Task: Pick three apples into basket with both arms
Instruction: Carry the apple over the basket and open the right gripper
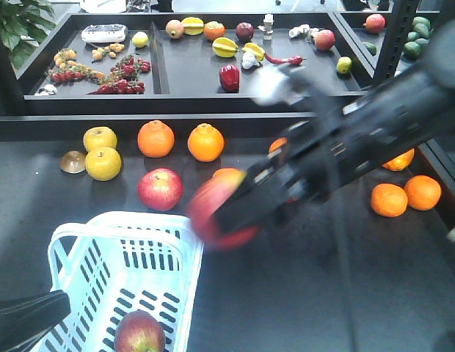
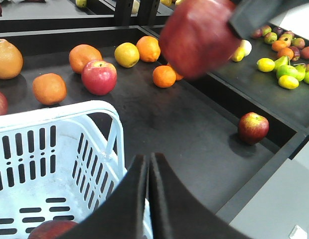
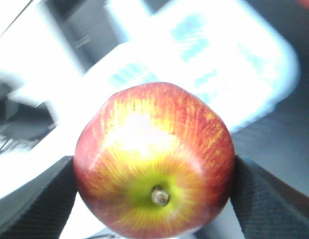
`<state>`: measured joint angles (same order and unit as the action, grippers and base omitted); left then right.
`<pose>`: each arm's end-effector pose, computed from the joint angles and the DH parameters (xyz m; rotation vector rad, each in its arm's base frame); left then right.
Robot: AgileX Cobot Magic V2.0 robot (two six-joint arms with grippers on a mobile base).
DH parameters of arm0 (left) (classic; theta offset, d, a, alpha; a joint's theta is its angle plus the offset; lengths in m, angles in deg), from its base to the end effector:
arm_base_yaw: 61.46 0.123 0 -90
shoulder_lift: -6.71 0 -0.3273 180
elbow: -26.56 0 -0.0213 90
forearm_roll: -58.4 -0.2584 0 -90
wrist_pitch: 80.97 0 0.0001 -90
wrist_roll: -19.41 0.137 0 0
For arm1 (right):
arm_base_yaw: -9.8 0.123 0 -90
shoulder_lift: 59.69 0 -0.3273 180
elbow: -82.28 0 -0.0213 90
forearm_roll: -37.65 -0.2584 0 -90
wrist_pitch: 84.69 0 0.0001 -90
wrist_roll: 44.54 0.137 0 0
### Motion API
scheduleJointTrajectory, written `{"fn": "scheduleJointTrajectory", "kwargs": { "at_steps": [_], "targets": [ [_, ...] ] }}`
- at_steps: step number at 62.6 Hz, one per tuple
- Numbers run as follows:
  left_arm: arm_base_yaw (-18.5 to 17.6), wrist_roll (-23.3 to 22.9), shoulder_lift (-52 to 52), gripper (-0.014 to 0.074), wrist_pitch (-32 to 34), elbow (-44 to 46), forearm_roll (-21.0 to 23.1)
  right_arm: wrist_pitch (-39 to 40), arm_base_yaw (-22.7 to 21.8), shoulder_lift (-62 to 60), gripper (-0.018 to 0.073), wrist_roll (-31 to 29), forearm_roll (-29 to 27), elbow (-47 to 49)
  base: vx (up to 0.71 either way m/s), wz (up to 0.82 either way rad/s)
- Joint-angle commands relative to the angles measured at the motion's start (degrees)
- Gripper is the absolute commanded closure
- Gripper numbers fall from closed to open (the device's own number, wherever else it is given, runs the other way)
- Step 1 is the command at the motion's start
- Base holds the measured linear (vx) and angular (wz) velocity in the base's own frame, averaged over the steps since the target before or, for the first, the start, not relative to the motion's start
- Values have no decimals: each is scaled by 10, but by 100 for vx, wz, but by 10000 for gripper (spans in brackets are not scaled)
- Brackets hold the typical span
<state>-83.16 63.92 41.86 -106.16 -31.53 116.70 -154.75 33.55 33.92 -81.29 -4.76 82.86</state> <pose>0.0872 -0.0882 0.2805 0.4355 1.8653 -0.7375 0.2591 0.2089 0.3598 -1.1392 2.3583 0.9533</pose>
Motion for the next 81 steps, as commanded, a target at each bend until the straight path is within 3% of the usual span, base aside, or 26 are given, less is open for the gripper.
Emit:
{"fn": "scheduleJointTrajectory", "kwargs": {
  "at_steps": [1, 18, 30, 39, 51, 61, 67, 81],
  "targets": [
    [0, -1, 2, 602, 25, 14, 19, 27, 50, -9, 564, 1, -27, 14, 0, 0],
    [0, -1, 2, 602, 28, 14, 19, 52, 166, 67, 564, 4, -23, 14, 0, 0],
    [0, -1, 2, 602, 33, 14, 19, 107, 213, 111, 524, 2, 45, 14, 0, 0],
    [0, -1, 2, 602, 35, 14, 19, 146, 224, 125, 409, 1, 46, 14, 0, 0],
    [0, -1, 2, 602, 35, 14, 19, 197, 224, 128, 129, 3, 44, 14, 0, 0],
    [0, -1, 2, 602, 35, 14, 19, 224, 224, 128, -44, 3, 44, 14, 0, 0],
    [0, -1, 2, 602, 35, 14, 19, 224, 224, 128, -80, 3, 44, 14, 0, 0],
    [0, -1, 2, 602, 35, 14, 19, 223, 224, 128, -50, 3, 44, 14, 0, 0]
  ]
}}
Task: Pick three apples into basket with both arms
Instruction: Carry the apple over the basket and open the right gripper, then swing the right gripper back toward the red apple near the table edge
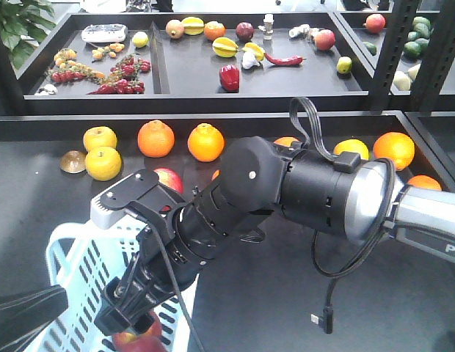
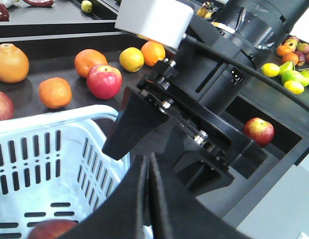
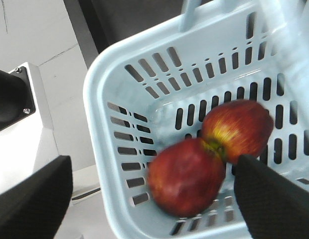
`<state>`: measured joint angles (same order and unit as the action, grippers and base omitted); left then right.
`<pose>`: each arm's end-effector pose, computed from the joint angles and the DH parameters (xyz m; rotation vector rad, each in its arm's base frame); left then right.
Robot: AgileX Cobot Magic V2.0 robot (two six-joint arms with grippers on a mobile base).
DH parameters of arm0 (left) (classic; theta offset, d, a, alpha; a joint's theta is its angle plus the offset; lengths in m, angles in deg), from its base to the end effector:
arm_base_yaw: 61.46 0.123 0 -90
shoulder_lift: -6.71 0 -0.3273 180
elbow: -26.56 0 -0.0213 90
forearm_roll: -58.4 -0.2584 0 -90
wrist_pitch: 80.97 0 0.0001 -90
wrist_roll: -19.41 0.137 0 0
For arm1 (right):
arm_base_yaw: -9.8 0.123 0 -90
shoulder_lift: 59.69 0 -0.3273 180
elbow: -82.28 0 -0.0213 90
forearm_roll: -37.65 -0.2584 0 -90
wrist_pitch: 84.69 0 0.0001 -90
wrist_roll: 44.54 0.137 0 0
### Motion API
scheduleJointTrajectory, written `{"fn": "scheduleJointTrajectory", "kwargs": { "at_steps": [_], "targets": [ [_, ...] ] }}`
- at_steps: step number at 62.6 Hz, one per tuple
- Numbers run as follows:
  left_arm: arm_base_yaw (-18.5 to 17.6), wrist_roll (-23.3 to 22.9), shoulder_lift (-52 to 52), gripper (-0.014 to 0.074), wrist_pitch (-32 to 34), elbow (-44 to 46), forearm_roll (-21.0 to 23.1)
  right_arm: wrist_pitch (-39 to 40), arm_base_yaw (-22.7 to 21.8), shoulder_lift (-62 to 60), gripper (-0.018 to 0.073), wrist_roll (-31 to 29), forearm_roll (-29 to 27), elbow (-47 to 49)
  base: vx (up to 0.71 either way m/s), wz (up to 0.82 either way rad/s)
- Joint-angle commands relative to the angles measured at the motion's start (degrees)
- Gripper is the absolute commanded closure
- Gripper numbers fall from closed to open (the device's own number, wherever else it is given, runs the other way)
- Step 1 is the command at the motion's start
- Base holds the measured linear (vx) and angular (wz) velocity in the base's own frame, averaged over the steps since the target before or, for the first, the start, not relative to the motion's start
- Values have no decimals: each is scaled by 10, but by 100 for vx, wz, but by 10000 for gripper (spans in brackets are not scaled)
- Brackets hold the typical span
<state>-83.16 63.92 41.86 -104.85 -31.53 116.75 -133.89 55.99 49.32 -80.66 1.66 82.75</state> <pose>0.0893 -0.0864 0.2819 0.4174 1.8548 -0.7244 0.2443 0.3428 0.2624 -1.4262 2.2958 0.8103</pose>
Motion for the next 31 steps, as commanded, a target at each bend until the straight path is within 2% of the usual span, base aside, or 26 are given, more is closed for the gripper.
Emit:
{"fn": "scheduleJointTrajectory", "kwargs": {
  "at_steps": [1, 10, 16, 25, 31],
  "targets": [
    [0, -1, 2, 602, 22, 14, 19, 14, -1, -26, -46, -3, -20, 15, 0, 0],
    [0, -1, 2, 602, 22, 14, 19, -9, -1, -26, 18, 4, -22, 15, 0, 0],
    [0, -1, 2, 602, 21, 14, 20, -38, -3, -26, 95, 26, -20, 15, 0, 0],
    [0, -1, 2, 602, 21, 14, 20, -82, -9, -31, 283, 46, -13, 15, 0, 0],
    [0, -1, 2, 602, 21, 14, 24, -101, -13, -43, 451, 68, 5, 15, 0, 0]
  ]
}}
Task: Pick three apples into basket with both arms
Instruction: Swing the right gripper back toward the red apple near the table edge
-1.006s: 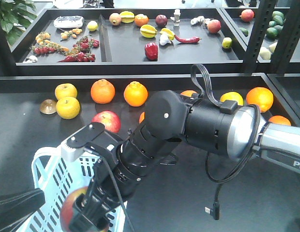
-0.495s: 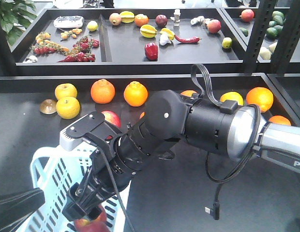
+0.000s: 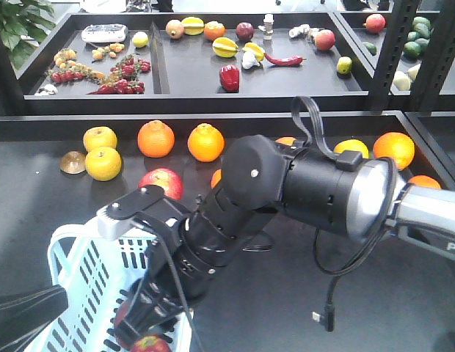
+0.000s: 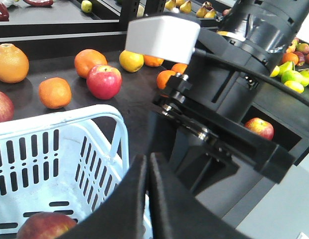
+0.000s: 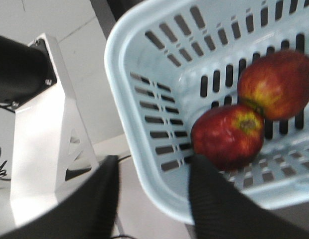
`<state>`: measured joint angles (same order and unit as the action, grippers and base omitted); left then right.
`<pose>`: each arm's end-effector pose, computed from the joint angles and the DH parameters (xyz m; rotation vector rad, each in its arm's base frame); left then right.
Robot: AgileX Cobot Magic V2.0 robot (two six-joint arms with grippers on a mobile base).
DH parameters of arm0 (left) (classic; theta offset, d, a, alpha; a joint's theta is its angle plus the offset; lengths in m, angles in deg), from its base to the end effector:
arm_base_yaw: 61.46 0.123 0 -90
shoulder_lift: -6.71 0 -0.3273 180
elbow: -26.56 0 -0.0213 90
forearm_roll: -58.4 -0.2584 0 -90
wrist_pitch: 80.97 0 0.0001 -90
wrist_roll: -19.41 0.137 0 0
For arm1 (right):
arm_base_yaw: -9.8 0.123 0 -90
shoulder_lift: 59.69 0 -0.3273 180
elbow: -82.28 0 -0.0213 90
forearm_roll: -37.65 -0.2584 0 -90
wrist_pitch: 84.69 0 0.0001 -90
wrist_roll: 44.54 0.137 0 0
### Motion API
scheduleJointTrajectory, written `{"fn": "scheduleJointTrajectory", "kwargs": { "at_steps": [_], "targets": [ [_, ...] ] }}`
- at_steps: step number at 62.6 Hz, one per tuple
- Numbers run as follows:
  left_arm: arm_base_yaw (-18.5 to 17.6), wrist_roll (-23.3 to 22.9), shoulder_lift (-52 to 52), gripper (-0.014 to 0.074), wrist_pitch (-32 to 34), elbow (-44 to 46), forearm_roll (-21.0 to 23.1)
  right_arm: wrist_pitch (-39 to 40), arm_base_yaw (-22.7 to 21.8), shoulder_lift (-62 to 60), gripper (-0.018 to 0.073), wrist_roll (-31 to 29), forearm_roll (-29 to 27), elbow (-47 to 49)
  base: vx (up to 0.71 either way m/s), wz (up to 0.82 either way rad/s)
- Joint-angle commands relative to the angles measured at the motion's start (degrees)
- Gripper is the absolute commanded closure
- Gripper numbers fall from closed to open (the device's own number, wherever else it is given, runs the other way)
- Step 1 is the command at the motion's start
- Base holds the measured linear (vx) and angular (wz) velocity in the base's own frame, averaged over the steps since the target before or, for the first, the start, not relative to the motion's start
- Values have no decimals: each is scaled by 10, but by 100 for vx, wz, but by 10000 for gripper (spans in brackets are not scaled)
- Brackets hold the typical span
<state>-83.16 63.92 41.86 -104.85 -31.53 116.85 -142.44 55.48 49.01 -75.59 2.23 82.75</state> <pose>0.0893 -0.0865 0.2820 0.4161 1.8547 -0.7260 0.2292 0.3309 0.2599 -1.4508 2.4577 0.8604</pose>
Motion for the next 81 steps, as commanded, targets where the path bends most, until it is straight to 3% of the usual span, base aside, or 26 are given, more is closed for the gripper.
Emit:
{"fn": "scheduleJointTrajectory", "kwargs": {
  "at_steps": [1, 5, 19, 32, 37, 48, 55, 61, 67, 73, 81],
  "targets": [
    [0, -1, 2, 602, 21, 14, 23, -17, -10, -45, 475, 20, 6, 15, 0, 0],
    [0, -1, 2, 602, 21, 14, 23, -33, -13, -60, 577, 33, 21, 15, 0, 0],
    [0, -1, 2, 602, 22, 14, 23, -99, -12, -155, 567, 136, 158, 15, 0, 0],
    [0, -1, 2, 602, 21, 14, 23, -160, -13, -254, 566, 333, 458, 15, 0, 0],
    [0, -1, 2, 602, 20, 14, 23, -160, -29, -287, 565, 384, 530, 4, 0, 0],
    [0, -1, 2, 602, 22, 14, 23, -160, -155, -330, 564, 386, 528, -59, 0, 0],
    [0, -1, 2, 602, 22, 14, 22, -144, -288, -332, 562, 354, 510, -116, 0, 0],
    [0, -1, 2, 602, 22, 14, 22, -113, -422, -312, 559, 285, 444, -147, 0, 0],
    [0, -1, 2, 602, 22, 14, 22, -106, -551, -273, 533, 193, 336, -149, 0, 0],
    [0, -1, 2, 602, 22, 14, 22, -114, -646, -240, 463, 135, 262, -149, 0, 0],
    [0, -1, 2, 602, 22, 14, 22, -113, -712, -201, 256, 96, 235, -149, 0, 0]
  ]
}}
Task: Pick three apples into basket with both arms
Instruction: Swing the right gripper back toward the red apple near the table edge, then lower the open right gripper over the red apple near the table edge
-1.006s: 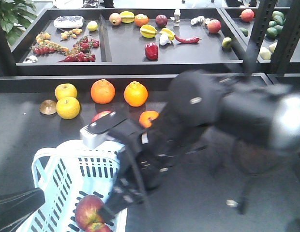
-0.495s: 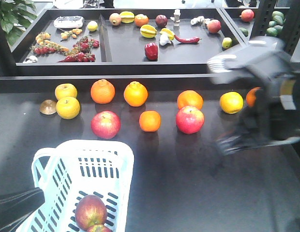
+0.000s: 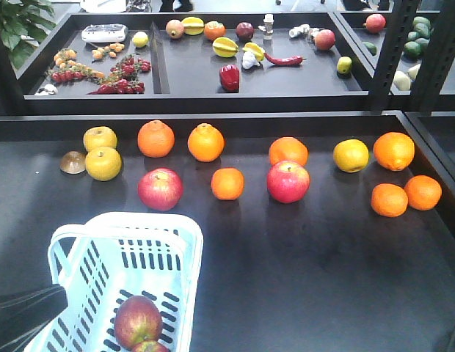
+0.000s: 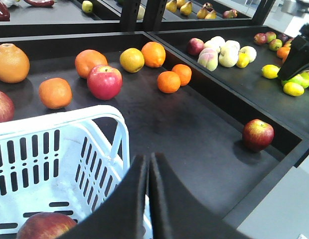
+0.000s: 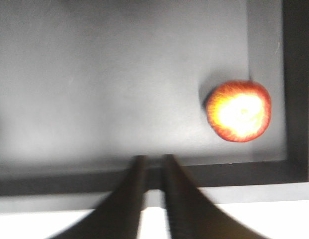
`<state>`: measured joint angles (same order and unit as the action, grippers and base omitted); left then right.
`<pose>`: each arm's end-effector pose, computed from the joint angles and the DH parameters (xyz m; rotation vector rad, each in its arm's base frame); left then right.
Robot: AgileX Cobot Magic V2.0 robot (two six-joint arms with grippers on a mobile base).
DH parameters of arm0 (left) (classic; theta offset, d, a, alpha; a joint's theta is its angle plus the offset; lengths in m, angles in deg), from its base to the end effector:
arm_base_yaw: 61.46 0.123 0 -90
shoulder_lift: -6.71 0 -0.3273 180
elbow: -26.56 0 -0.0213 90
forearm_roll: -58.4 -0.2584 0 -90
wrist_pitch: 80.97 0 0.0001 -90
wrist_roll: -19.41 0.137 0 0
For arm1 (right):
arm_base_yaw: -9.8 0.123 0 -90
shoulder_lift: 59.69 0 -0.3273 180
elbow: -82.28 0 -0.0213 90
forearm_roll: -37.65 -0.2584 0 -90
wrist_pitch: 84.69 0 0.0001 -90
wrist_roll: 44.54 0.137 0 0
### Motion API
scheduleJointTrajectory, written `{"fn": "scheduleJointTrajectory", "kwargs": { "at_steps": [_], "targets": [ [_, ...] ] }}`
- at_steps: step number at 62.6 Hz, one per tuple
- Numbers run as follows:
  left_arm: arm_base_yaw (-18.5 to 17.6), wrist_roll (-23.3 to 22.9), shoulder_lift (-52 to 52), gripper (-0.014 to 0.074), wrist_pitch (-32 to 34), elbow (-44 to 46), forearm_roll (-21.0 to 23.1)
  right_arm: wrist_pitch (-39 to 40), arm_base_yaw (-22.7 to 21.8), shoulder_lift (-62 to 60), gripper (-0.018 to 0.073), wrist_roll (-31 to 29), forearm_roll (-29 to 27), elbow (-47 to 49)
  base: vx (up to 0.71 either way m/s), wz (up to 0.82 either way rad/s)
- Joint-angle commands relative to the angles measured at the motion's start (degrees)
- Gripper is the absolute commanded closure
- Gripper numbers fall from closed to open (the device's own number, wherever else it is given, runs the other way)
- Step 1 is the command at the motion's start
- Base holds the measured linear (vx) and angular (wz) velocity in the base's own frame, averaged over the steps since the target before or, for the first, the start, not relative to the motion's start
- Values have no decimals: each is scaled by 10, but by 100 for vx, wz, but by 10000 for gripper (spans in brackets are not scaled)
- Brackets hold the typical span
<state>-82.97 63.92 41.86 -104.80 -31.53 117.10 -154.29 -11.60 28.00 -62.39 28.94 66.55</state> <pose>0.0896 -0.0863 0.2823 0.4089 1.8543 -0.7273 0.2492 -0.0768 0.2762 0.1581 2.9706 0.1436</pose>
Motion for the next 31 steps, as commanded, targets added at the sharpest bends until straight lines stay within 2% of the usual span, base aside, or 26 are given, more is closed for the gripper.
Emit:
{"fn": "scheduleJointTrajectory", "kwargs": {
  "at_steps": [1, 6, 15, 21, 26, 31],
  "targets": [
    [-2, -1, 2, 602, 22, 14, 20, 5, -44, 13, 243, -39, -31, 13, 0, 0],
    [-2, -1, 2, 602, 22, 14, 20, 4, -50, 32, 78, -35, -7, 13, 0, 0],
    [-2, -1, 2, 602, 22, 14, 20, 12, -50, 62, -127, -1, 46, 13, 0, 0],
    [-2, -1, 2, 602, 22, 14, 20, 17, -50, 83, -170, 18, 80, 13, 0, 0],
    [-2, -1, 2, 602, 22, 14, 20, 19, -50, 104, -167, 38, 108, 13, 0, 0],
    [-2, -1, 2, 602, 22, 14, 20, 22, -50, 123, -158, 41, 112, 13, 0, 0]
  ]
}}
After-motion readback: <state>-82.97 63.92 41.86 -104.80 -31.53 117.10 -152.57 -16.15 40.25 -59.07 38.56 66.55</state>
